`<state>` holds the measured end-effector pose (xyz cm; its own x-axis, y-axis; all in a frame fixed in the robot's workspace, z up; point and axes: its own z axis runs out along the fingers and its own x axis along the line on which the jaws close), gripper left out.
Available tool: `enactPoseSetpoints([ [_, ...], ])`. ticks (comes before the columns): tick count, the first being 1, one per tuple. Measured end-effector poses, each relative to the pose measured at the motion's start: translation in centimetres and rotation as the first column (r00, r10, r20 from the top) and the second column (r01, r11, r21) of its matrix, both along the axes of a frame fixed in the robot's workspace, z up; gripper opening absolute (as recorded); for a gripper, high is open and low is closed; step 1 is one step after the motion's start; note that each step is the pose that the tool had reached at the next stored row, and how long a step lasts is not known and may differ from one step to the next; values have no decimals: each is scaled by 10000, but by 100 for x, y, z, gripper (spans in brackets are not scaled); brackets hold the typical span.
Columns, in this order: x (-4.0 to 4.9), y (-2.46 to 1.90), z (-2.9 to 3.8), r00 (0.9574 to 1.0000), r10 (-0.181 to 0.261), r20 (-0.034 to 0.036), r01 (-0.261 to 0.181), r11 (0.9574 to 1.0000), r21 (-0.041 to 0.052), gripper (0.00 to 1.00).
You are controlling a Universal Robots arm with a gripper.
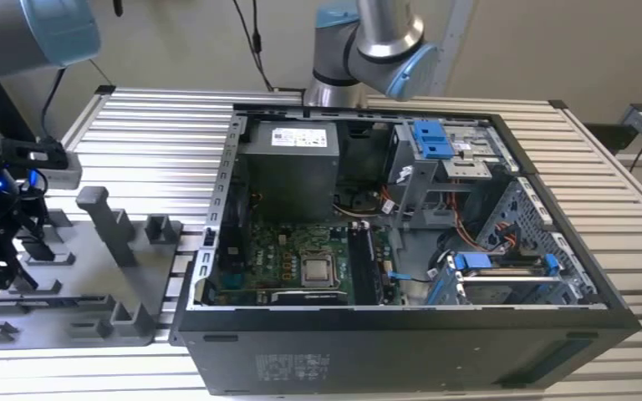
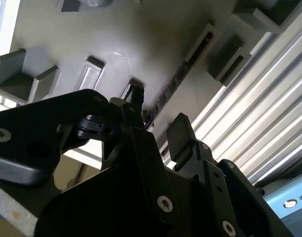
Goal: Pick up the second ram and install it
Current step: 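Pick up the second ram and move it above second insertion slot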
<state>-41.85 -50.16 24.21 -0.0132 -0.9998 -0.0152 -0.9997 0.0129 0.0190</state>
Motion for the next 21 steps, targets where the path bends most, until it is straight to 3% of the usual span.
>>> enactPoseSetpoints([
  [13,-67,-16,-161,9999,119,113,-119,9999,2,48],
  [21,-81,-42,-237,9997,217,120,-217,9998,-32,48],
])
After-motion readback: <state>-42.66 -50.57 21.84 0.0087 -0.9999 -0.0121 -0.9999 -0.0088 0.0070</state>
